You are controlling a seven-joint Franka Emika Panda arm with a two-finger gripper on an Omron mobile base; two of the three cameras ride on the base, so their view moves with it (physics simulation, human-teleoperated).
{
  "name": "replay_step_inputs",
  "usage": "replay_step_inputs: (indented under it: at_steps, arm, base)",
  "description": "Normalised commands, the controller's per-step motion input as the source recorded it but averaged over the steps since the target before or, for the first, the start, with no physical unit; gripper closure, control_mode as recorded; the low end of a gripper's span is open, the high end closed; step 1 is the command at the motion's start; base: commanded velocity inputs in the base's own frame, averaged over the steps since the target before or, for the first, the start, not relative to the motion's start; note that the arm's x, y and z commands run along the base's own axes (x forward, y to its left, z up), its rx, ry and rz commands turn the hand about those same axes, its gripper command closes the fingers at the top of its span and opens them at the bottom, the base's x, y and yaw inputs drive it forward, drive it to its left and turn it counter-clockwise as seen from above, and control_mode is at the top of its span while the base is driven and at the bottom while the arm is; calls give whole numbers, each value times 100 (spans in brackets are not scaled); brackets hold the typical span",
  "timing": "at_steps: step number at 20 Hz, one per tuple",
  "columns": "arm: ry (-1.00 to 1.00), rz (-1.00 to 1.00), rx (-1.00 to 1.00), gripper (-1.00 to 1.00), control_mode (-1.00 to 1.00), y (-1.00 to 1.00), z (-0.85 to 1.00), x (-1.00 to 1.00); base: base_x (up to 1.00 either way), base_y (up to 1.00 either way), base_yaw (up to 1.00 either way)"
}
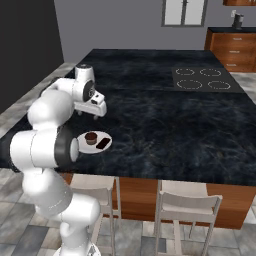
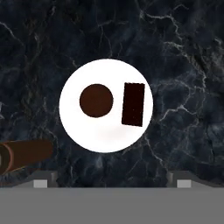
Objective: Take the cinnamon bottle from the cabinet and place it on the dining table, next to the plate with the cupcake. Then take the chocolate from the dining counter and place it on the cupcake plate.
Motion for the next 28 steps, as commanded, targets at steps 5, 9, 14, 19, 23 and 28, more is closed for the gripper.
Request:
replay_step_inputs:
  at_steps: [5,9,14,19,23,28]
  arm:
    - [-33,10,-20,-100,-100,46,42,-100]
    - [-22,6,-24,-100,-100,48,2,-100]
    - [-19,1,-16,-100,-100,29,13,-100]
    - [-13,0,-4,-100,-100,16,3,-100]
    - [-6,0,0,-100,-100,0,0,-100]
    - [-3,0,0,-100,-100,0,0,-97]
  base:
    - [0,0,0]
    - [0,0,0]
    - [0,0,0]
    - [0,0,0]
    - [0,0,0]
    - [0,0,0]
